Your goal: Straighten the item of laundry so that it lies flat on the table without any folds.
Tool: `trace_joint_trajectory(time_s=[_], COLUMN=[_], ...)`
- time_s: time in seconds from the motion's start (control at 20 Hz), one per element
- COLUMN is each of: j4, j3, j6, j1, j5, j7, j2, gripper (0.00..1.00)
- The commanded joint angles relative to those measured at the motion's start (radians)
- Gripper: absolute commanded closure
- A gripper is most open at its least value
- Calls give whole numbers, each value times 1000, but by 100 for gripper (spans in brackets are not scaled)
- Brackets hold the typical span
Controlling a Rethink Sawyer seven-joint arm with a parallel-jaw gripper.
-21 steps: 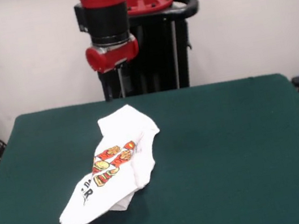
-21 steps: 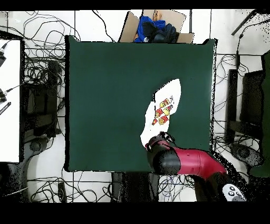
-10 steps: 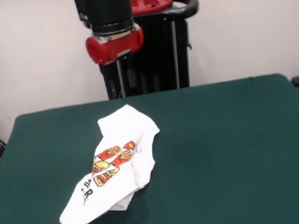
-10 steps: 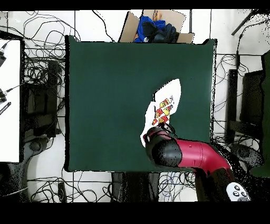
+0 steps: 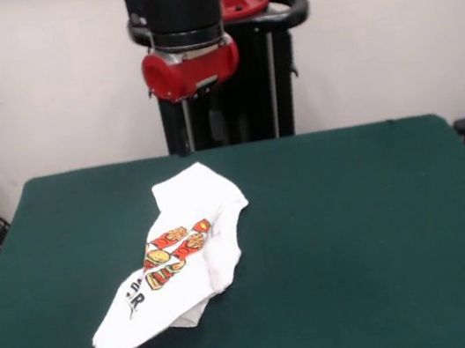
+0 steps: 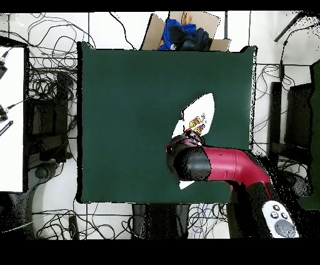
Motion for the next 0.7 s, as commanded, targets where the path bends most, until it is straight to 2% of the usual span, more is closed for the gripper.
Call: trace_joint_trajectory(time_s=[0.05, 0.1, 0.2, 0.3, 0.45, 0.7], j4=[-113, -112, -114, -142, -180, -198], j3=[1, -2, 49, 46, 33, -43], j6=[48, 36, 69, 142, 164, 105], j1=[81, 82, 57, 77, 109, 156], j5=[31, 35, 11, -26, -26, 20], j7=[188, 196, 91, 30, 49, 206], j2=[54, 58, 70, 86, 105, 95], gripper=[0, 0, 0, 0, 0, 0])
